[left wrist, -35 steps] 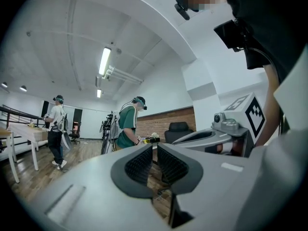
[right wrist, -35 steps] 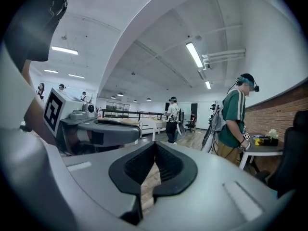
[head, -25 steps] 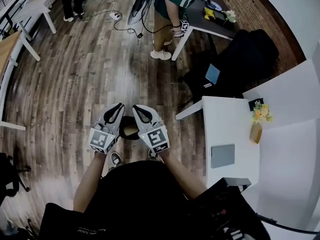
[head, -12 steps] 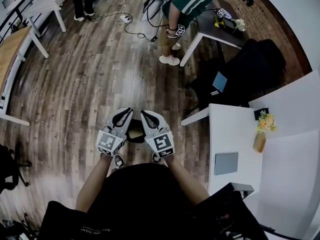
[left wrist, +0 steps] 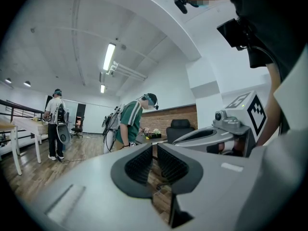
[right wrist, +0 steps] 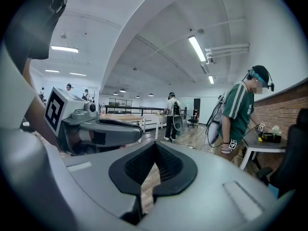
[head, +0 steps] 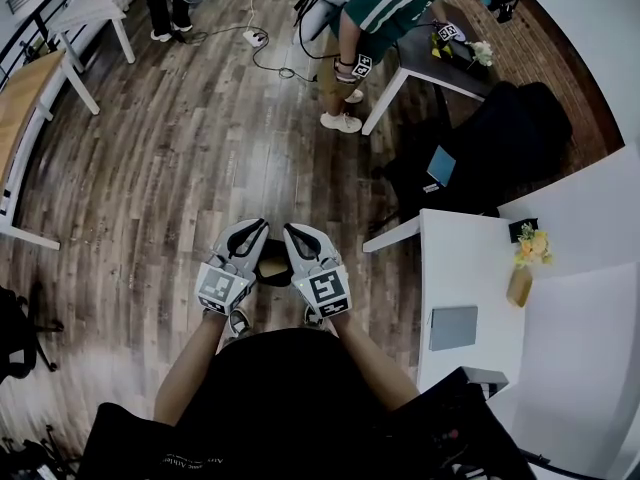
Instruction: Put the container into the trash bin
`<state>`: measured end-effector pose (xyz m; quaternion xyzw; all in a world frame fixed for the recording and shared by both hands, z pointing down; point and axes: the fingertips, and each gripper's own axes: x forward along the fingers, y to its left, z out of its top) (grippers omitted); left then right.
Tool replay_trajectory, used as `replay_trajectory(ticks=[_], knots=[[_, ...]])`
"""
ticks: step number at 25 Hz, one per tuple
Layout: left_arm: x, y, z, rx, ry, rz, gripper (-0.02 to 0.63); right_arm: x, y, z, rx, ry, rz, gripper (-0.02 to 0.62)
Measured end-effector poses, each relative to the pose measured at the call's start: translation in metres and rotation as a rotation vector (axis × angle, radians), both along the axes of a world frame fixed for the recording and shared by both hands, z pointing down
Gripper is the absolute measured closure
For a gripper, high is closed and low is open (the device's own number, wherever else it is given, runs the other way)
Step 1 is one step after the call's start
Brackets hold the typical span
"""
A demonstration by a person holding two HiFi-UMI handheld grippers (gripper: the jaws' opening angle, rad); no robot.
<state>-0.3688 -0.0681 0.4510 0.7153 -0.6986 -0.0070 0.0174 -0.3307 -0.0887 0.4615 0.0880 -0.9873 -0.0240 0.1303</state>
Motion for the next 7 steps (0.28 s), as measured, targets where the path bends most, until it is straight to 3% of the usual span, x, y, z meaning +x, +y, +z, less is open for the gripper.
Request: replay_trajectory(ticks=[7], knots=[[-0.0032, 0.0049, -0.0003, -0.001, -0.007, -0.002, 0.577, -0.0025, 0.0065, 0.0000, -0.002, 0.003, -0.009, 0.583]])
